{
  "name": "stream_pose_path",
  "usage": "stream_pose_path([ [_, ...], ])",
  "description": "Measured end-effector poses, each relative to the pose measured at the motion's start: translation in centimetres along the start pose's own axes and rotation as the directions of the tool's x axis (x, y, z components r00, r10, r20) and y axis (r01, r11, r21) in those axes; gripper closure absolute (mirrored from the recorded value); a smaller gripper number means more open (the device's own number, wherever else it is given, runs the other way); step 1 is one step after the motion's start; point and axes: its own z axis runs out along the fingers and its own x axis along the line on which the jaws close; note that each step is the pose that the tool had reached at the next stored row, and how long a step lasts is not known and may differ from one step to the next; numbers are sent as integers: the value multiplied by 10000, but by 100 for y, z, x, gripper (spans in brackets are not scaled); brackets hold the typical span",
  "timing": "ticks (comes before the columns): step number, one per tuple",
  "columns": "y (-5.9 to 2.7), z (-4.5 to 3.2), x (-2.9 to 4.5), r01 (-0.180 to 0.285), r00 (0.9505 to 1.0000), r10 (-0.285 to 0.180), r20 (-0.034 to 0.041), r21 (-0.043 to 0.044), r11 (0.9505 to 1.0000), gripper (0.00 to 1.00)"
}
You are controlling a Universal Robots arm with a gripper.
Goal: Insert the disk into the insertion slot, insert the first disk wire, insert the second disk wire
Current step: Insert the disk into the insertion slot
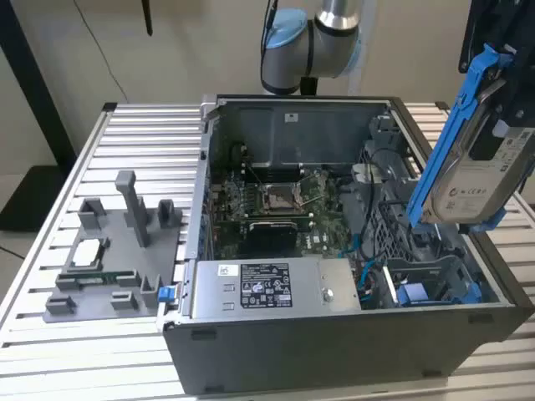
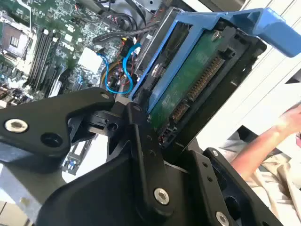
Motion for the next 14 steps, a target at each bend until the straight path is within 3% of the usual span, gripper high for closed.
stream_pose_path([
  [14,-2,50,0,0,10000,0,0,0,10000,100],
])
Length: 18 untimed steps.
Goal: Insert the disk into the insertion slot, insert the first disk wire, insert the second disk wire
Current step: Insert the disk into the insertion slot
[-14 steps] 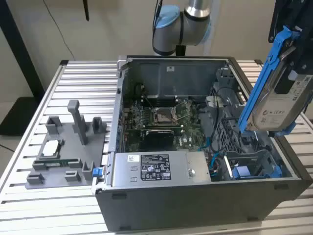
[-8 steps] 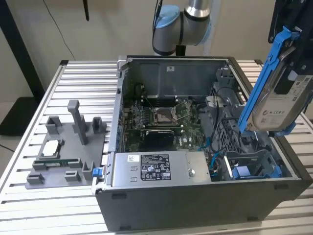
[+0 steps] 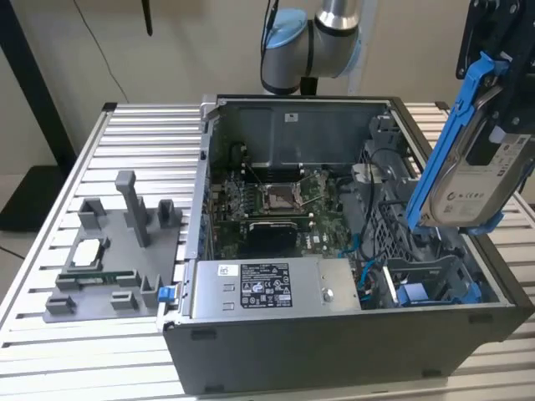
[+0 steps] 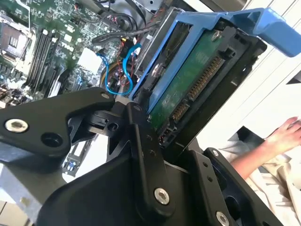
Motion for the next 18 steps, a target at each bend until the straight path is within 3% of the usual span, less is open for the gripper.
stream_pose_path([
  [7,-2,49,0,0,10000,0,-2,0,10000,100],
  [18,-8,199,56,0,10000,0,0,0,10000,100],
])
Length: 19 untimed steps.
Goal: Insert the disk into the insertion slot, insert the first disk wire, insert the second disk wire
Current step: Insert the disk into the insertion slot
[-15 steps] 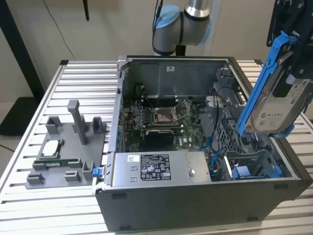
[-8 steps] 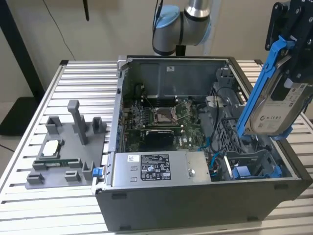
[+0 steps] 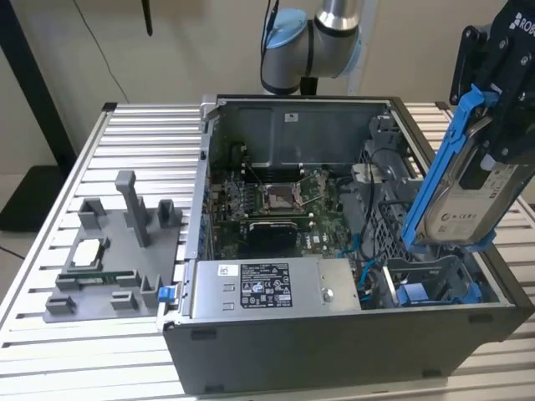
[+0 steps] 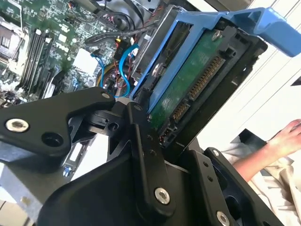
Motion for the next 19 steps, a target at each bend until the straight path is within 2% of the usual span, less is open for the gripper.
stream_pose_path([
  [14,-7,156,42,0,10000,0,-1,-6,10000,100],
  [19,-2,174,44,1,10000,-1,0,-6,10000,100],
])
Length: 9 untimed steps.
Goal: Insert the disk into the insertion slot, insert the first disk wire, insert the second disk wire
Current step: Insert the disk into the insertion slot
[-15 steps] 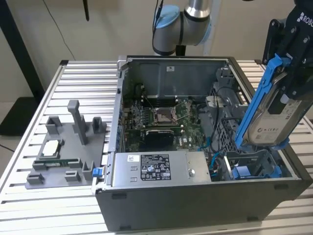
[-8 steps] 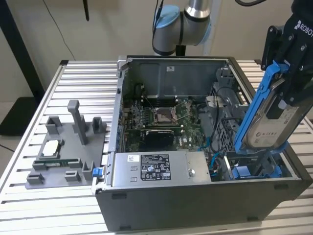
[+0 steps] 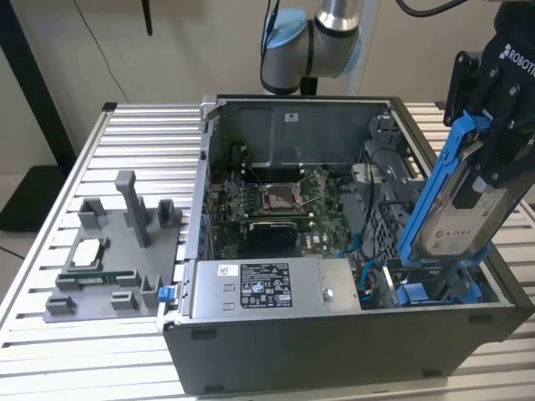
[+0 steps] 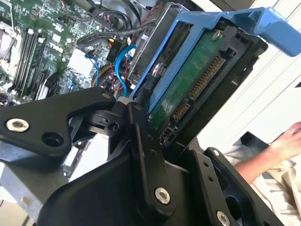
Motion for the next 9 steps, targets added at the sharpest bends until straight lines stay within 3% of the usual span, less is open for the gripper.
stream_pose_path([
  [9,-2,156,6,0,10000,0,6,0,10000,100],
])
